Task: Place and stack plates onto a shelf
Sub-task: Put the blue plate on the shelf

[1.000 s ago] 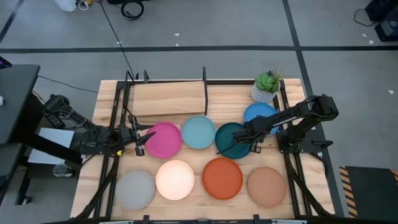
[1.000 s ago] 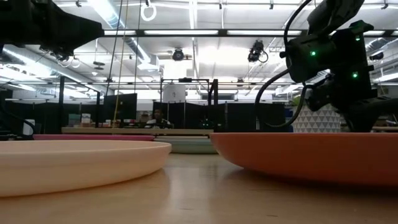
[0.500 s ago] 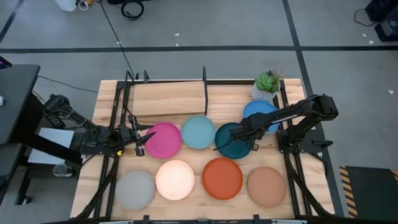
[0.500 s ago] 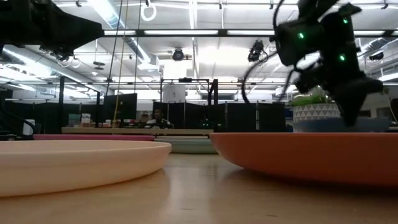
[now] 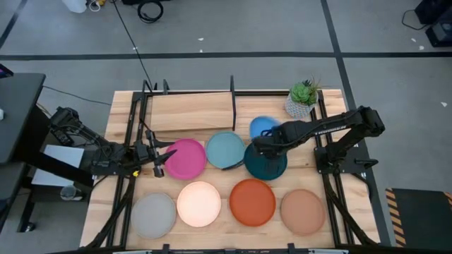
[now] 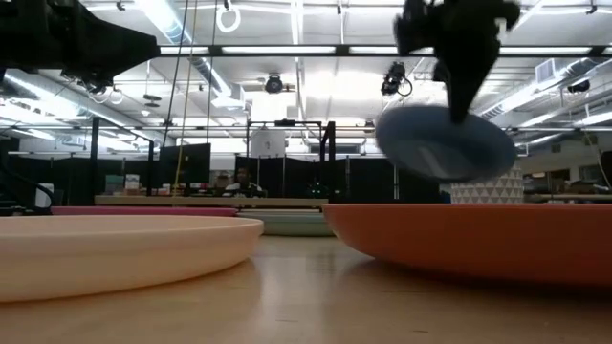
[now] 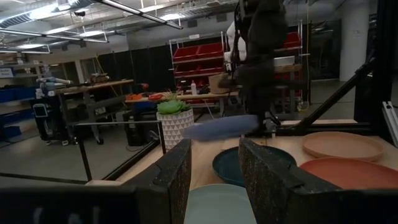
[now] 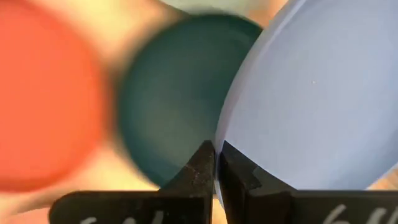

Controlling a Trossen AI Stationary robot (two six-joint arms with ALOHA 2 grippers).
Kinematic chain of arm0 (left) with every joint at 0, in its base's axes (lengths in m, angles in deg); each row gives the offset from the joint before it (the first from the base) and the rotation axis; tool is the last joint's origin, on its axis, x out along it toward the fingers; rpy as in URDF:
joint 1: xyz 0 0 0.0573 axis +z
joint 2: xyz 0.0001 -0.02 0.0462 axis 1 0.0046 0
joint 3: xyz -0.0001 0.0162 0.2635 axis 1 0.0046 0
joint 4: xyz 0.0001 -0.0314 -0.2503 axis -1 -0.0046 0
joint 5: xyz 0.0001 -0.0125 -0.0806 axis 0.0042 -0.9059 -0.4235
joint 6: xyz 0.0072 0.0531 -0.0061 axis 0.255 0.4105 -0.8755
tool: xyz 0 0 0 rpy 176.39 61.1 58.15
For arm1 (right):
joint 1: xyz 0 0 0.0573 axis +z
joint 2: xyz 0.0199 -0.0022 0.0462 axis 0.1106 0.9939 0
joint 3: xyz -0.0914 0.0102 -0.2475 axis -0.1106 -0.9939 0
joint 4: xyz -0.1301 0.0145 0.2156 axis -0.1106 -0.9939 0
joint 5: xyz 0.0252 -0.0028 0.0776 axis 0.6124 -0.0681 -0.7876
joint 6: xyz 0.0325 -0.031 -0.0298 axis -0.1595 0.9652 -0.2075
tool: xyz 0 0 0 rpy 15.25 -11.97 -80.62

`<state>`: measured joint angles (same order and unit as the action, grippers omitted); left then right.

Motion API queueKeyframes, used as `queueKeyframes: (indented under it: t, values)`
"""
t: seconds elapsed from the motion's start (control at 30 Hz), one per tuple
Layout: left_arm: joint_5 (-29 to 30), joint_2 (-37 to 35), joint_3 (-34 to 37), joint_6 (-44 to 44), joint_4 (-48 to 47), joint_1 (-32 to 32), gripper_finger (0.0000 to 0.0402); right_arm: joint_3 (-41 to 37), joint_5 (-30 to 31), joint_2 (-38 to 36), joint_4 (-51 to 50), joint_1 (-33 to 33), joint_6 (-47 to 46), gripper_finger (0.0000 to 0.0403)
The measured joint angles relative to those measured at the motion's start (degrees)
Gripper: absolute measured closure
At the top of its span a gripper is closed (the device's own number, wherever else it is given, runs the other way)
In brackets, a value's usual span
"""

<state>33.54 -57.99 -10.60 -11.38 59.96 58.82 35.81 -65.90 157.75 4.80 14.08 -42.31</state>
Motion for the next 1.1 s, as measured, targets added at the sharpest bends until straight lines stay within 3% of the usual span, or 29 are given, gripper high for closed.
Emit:
queueKeyframes:
  t: [0.17, 0.4, 0.73, 1.1]
  values:
    - [0.0, 0.01, 0.0, -2.54, -1.26, 0.0, 0.026, 2.85, -5.59, 2.78, 7.4, 2.94, 8.82, 0.0386]
    - [0.0, 0.01, 0.0, -2.73, -1.36, -0.04, 0.026, 14.36, -5.5, 15.12, 3.5, 4.7, 22.07, 0.0386]
    - [0.0, 0.01, 0.0, -6.3, -1.26, -0.09, 0.026, 36.27, 6.22, 31.64, -6.73, 4.18, 45.39, 0.0384]
    - [0.02, 0.01, -0.19, -8.46, -2.3, -3.71, 0.026, 41.46, 11.3, 36.48, -5.64, -2.59, 61.65, 0.0382]
